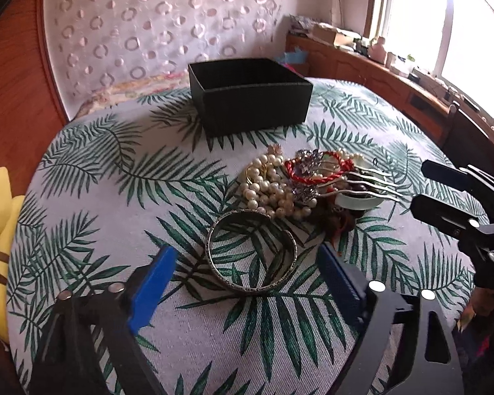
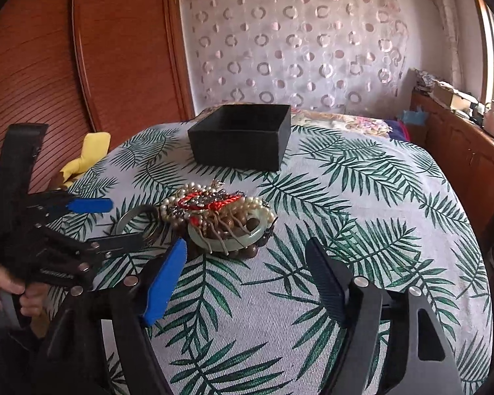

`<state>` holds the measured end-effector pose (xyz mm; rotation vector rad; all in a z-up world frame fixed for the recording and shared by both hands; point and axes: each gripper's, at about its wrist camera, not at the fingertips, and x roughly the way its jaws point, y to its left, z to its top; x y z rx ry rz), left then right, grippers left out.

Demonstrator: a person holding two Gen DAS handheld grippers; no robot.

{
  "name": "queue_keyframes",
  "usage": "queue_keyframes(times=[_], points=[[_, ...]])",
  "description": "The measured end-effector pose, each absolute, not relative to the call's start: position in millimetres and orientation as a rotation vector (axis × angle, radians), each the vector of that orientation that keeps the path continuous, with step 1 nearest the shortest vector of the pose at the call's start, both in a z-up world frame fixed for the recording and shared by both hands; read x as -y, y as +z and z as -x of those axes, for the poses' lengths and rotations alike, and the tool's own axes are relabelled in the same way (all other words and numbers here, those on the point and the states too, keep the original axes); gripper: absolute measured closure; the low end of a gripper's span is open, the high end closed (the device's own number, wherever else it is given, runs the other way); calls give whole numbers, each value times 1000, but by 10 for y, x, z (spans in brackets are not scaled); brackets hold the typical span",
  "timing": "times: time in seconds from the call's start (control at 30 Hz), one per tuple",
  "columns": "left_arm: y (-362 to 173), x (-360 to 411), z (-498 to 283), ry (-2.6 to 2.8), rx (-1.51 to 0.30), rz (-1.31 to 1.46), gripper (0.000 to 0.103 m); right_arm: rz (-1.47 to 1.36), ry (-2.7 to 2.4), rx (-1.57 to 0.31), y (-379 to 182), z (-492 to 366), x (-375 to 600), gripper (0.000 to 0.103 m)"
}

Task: Organize jewelry
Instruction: 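Lower the left tool onto the silver bangle and close on it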

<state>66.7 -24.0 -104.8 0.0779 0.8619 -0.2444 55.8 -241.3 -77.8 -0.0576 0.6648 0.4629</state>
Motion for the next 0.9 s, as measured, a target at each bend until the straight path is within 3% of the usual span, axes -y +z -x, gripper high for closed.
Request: queue_keyframes(times=[0.17,0.2,0.27,0.33,0.43,0.47,0.9], points=[[-1127,294,-733,-243,-888,-121,27,42,481,-672,-752,-612,2450,27],[-1150,303,-743,-242,-897,-135,27,45,494,-678,-751,-623,2442,29],[-1152,310,-740,-243,-889,-163,27,62,518,-691,-751,-643,2411,43],[-1159,286,-757,-249,-894,-153,27,77,531,-697,-753,-653,2381,44],[-1150,259,-749,-262,-884,-152,37,98,561,-707,-755,-693,2313,48],[-1141,254,-738,-271,-877,-150,46,106,572,-708,-752,-706,2283,49],[-1111,39,-695,-244,-859,-81,46,336,706,-743,-691,-998,1734,58]])
